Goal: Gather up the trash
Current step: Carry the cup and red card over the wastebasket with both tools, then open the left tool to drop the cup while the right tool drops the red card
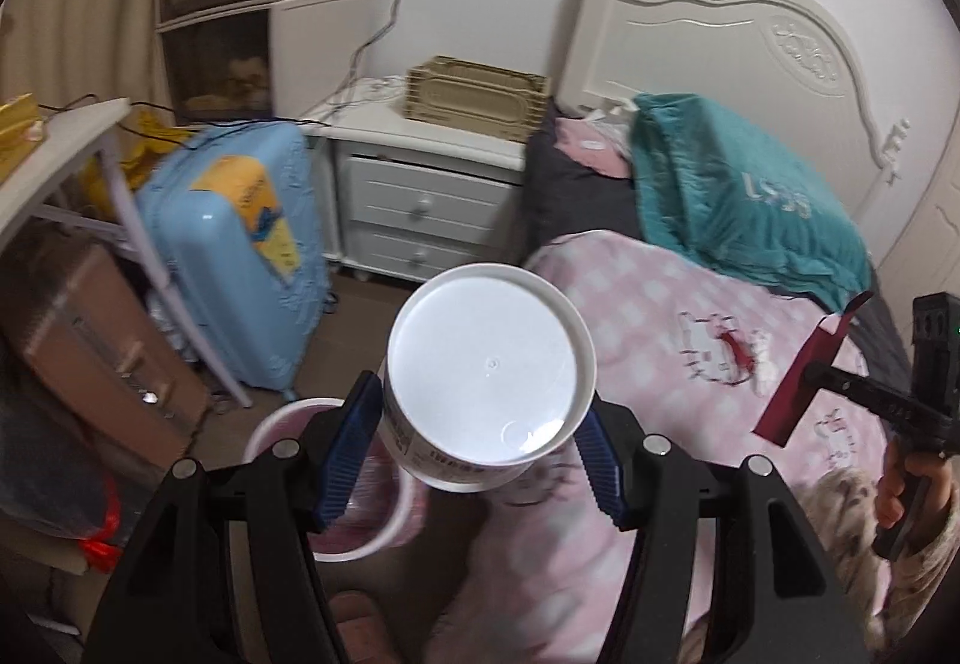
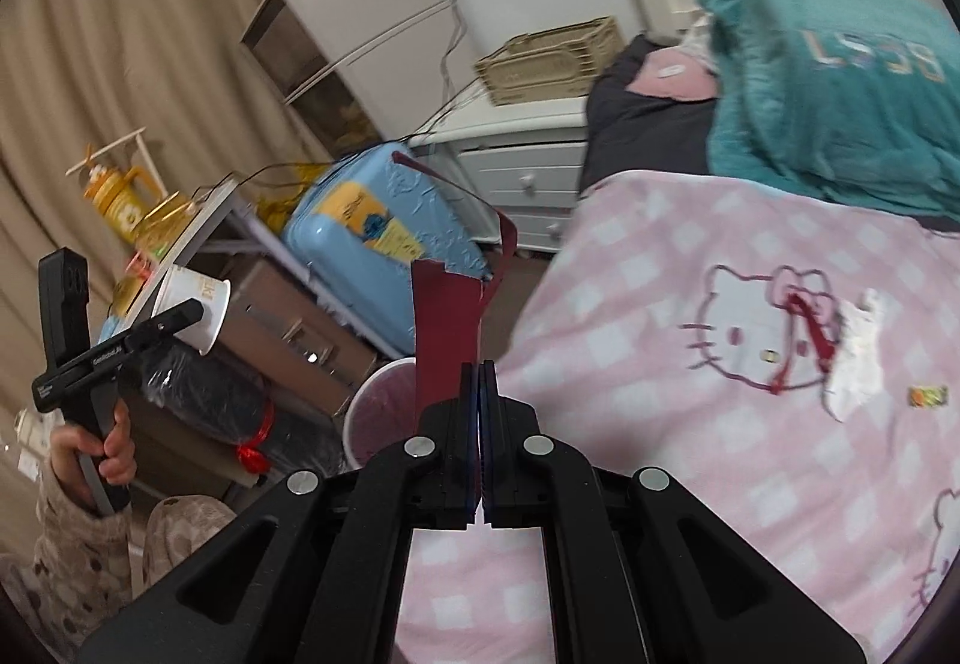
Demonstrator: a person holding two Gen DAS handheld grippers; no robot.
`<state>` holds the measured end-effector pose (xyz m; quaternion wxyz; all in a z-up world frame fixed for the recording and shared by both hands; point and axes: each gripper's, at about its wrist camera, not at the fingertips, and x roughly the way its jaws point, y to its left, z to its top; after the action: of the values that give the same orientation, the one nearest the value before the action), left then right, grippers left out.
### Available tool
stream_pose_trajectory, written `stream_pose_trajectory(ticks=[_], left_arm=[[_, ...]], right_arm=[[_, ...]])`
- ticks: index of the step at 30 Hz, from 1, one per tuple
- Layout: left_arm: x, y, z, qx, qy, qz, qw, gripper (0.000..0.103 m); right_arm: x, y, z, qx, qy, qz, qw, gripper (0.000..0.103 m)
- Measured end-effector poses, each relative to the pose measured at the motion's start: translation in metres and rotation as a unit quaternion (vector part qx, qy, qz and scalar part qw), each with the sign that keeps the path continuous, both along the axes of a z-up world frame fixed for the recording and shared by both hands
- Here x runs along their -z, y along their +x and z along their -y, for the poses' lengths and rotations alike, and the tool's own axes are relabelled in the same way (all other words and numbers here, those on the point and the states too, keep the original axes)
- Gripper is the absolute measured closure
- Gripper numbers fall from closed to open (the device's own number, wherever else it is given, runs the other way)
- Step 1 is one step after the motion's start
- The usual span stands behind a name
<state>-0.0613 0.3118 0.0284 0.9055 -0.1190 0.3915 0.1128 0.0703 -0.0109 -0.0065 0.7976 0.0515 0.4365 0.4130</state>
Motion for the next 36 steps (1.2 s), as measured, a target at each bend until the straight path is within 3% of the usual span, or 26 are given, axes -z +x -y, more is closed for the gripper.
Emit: stream_pose_trajectory(ticks=[6,12,22,25,36], left_arm=[[0.024,-0.024,-0.058,-0.016,0.010,-0.031,0.9994,0.041],[0.081,-0.021,-0.097,-0.004,-0.002,-0.072,0.9974,0.041],[0.195,0.013,-0.144,0.014,-0.035,-0.129,0.9909,0.041],[0.222,0.020,-0.157,0.006,-0.061,-0.137,0.9888,0.041],[0.259,0.032,-0.172,-0.006,-0.080,-0.148,0.9857,0.041]], right_arm=[[0.012,-0.009,-0.071,-0.045,0.000,-0.020,0.999,0.102],[0.025,-0.018,-0.126,-0.078,-0.022,-0.019,0.997,0.102],[0.048,-0.014,-0.163,-0.077,-0.060,-0.021,0.995,0.102],[0.057,-0.013,-0.167,-0.077,-0.066,-0.029,0.994,0.102],[0.090,-0.022,-0.203,-0.100,-0.086,-0.046,0.990,0.102]])
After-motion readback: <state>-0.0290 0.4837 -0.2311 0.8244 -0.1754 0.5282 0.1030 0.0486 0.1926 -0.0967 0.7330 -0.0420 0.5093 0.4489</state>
